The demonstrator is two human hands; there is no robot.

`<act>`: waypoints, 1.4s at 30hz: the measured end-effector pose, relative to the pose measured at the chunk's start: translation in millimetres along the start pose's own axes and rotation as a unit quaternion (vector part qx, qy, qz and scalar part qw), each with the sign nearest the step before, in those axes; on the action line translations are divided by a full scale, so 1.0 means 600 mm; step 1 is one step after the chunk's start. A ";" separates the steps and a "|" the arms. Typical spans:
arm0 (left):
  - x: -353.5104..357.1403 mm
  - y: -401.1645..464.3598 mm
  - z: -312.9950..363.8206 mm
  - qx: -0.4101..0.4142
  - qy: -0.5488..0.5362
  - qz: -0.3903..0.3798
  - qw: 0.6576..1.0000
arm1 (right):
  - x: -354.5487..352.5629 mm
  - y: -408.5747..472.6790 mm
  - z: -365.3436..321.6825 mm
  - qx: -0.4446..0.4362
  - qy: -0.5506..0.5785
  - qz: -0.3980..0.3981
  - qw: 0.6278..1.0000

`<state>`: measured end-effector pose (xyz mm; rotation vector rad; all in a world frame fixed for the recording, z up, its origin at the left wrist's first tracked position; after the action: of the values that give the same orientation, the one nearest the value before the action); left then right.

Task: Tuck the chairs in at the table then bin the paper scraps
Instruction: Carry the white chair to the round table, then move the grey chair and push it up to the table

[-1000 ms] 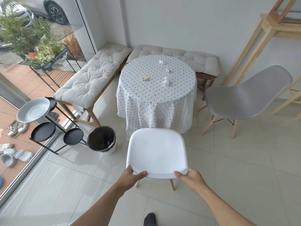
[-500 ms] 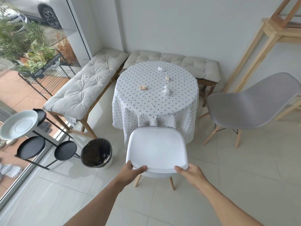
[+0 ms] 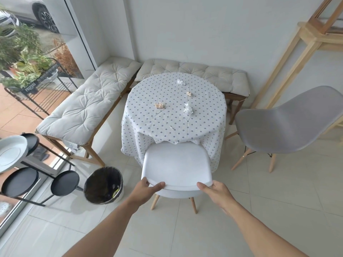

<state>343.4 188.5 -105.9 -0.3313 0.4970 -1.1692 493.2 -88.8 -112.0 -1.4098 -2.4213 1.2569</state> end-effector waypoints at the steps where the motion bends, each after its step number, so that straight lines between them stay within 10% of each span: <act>1: -0.001 0.006 0.004 0.001 0.000 0.001 1.000 | 0.001 0.006 -0.004 0.001 0.001 0.001 1.000; 16: 0.004 0.073 0.035 0.027 0.016 0.023 0.999 | -0.010 0.079 -0.056 0.009 -0.021 0.031 0.999; 25: 0.015 0.049 0.088 0.035 0.362 0.067 0.929 | -0.053 0.033 -0.069 -0.013 -0.126 0.002 0.992; 42: 0.396 -0.060 0.276 0.060 0.419 0.063 0.904 | -0.491 -0.097 -0.001 -0.081 -0.234 0.022 0.969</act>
<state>475.5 -47.2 4.8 0.3399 1.1701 -1.1738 623.2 -324.1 22.0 -1.3310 -2.8663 1.5886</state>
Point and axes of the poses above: each hand's wrist, its own y-axis towards the middle knuckle, its own x-axis out of the palm, z = x × y, the point moved 1 cm from there along y, towards the middle knuckle, and after that the axes turned 7 degrees about x, right-handed, at the moved point
